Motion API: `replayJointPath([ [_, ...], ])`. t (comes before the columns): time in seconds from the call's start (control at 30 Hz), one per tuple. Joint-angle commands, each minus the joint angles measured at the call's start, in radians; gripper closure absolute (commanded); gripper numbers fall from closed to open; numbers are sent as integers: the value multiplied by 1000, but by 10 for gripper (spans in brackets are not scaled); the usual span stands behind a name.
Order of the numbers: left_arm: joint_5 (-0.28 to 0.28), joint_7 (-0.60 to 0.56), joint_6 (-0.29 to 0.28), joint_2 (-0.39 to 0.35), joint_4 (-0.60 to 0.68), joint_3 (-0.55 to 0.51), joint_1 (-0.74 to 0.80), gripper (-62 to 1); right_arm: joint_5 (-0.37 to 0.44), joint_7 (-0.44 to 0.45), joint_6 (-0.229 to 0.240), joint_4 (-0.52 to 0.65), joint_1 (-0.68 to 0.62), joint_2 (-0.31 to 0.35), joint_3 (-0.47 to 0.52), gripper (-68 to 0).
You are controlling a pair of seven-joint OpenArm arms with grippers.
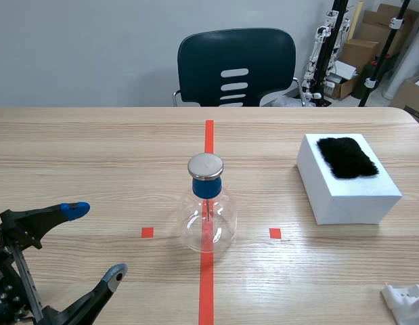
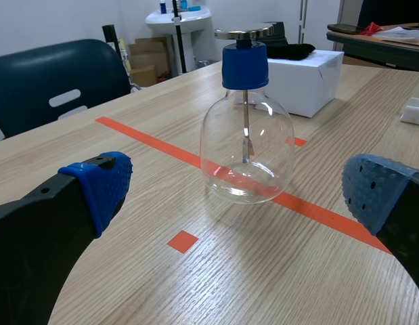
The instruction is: Do the electroscope experiment. rub the rod on the fur
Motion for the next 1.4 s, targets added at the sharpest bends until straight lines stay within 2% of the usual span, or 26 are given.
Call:
replayJointPath([
  [0.0, -7, -18, -1, 5, 11, -1, -3, -623, -19, -29, -15, -24, 49, 42, -44, -6],
  [0.07, -7, -18, -1, 5, 11, -1, -3, -623, -43, -57, -21, -68, 100, 72, -97, -6],
  [0.13, -7, -18, -1, 5, 11, -1, -3, -623, -73, -64, -49, -106, 147, 84, -142, -6],
  [0.33, -7, -18, -1, 5, 11, -1, -3, -623, -206, -133, -76, -180, 240, 87, -283, -6],
  [0.57, -7, -18, -1, 5, 11, -1, -3, -623, -248, -206, -87, -219, 272, 84, -408, -6],
  [0.77, -7, -18, -1, 5, 11, -1, -3, -623, -252, -239, -102, -219, 230, 43, -418, -6],
  [1.0, -7, -18, -1, 5, 11, -1, -3, -623, -271, -287, -105, -219, 187, -40, -418, -4],
  [1.37, -7, -18, -1, 5, 11, -1, -3, -623, -317, -276, -105, -213, 156, -90, -419, -4],
])
